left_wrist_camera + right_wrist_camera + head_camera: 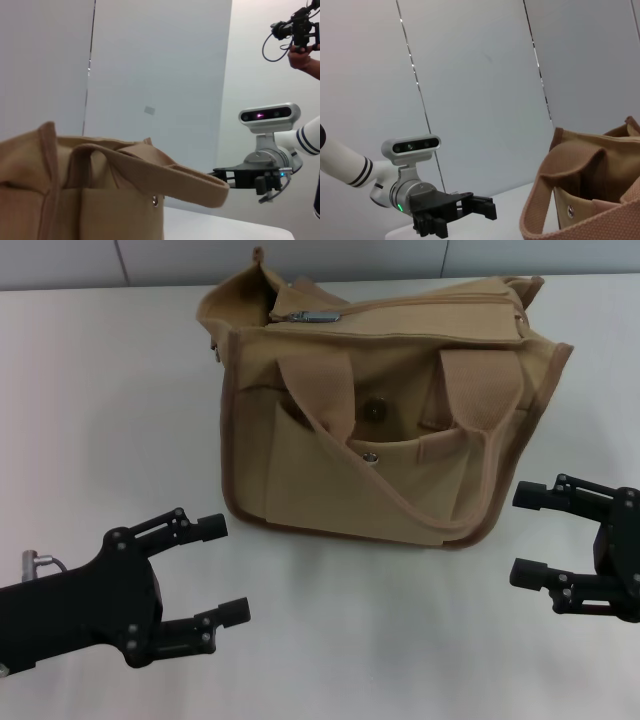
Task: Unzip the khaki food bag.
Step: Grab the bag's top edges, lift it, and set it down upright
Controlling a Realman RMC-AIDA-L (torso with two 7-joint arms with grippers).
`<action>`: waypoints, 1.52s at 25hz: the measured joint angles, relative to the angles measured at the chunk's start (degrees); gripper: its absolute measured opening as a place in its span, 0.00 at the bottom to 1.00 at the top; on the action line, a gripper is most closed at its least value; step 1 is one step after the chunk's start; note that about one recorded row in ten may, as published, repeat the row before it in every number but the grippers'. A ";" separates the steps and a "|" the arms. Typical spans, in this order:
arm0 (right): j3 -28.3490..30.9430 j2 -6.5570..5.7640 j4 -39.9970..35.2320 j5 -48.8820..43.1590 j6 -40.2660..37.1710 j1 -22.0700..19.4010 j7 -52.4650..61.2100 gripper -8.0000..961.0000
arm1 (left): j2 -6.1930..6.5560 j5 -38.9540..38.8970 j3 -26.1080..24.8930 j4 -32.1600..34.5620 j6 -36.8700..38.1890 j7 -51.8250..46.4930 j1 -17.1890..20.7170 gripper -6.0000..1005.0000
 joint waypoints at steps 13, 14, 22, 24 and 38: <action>0.50 0.00 0.02 0.07 0.07 -0.68 -0.08 0.87 | -0.55 -5.41 -6.36 -4.85 -8.31 3.70 -1.24 0.84; 0.50 0.00 0.02 0.07 0.07 -0.68 -0.08 0.87 | -0.55 -6.56 -6.29 -6.24 -9.69 4.72 -1.71 0.84; 0.56 0.00 0.09 0.07 0.49 -1.93 -0.08 0.87 | -0.69 -9.17 -6.47 -17.44 -23.00 12.24 -11.33 0.81; 0.56 0.00 0.09 0.07 0.50 -1.94 -0.08 0.87 | -0.72 -9.85 -6.53 -19.59 -25.42 14.04 -13.37 0.80; 0.79 0.00 0.09 0.09 0.64 -2.28 -0.08 0.87 | -0.77 -18.38 -6.40 -26.71 -25.96 26.51 -15.15 0.61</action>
